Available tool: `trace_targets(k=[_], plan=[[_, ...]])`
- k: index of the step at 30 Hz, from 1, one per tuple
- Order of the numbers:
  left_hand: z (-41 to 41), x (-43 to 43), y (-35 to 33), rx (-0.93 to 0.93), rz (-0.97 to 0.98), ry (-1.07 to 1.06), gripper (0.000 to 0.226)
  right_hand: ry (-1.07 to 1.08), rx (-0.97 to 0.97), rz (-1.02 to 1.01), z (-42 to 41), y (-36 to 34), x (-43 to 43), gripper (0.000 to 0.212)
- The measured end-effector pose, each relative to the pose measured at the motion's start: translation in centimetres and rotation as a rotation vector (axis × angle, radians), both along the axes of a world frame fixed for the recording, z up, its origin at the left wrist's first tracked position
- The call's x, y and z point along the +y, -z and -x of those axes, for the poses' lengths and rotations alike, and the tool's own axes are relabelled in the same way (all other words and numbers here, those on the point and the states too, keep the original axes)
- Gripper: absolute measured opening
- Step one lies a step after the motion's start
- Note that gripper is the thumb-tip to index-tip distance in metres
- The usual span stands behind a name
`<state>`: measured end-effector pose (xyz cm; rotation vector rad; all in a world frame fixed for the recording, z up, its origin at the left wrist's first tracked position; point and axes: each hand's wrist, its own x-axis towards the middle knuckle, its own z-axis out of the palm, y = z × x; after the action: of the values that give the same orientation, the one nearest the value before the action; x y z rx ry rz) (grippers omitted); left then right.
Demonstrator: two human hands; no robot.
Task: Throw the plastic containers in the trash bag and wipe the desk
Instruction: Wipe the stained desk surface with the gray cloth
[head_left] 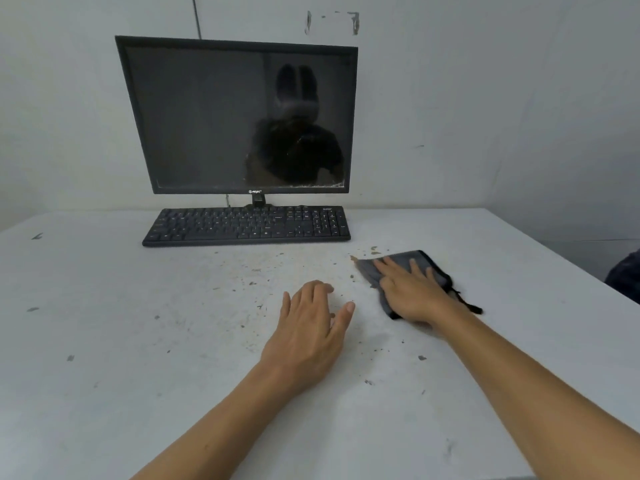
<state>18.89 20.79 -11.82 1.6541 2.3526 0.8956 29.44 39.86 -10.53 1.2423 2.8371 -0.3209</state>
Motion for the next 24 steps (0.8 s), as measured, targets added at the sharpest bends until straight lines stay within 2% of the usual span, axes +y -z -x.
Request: trace_targets(k=[5, 8, 12, 17, 21, 24], plan=[[-0.1, 0.3, 0.2, -0.003, -0.076, -0.013, 0.051, -0.387, -0.024, -0.02, 4.0, -0.4, -5.5, 0.066], [-0.1, 0.1, 0.2, -0.006, -0.079, 0.004, 0.061, -0.472, 0.033, 0.006, 0.8, -0.3, -7.3, 0.056], [-0.1, 0.1, 0.3, 0.055, 0.033, 0.015, 0.073, -0.35, 0.029, 0.049, -5.1, -0.5, -7.1, 0.057], [0.0, 0.2, 0.5, 0.061, 0.068, 0.028, 0.075, -0.039, -0.102, -0.001, -8.7, -0.3, -2.1, 0.054], [0.0, 0.1, 0.8, 0.077, 0.076, 0.011, 0.075, 0.231, -0.09, -0.002, -8.6, 0.3, 4.1, 0.057], [0.0, 0.4, 1.0, 0.082, 0.102, -0.014, 0.076, 0.323, -0.036, 0.0, -5.7, 0.2, 7.2, 0.057]])
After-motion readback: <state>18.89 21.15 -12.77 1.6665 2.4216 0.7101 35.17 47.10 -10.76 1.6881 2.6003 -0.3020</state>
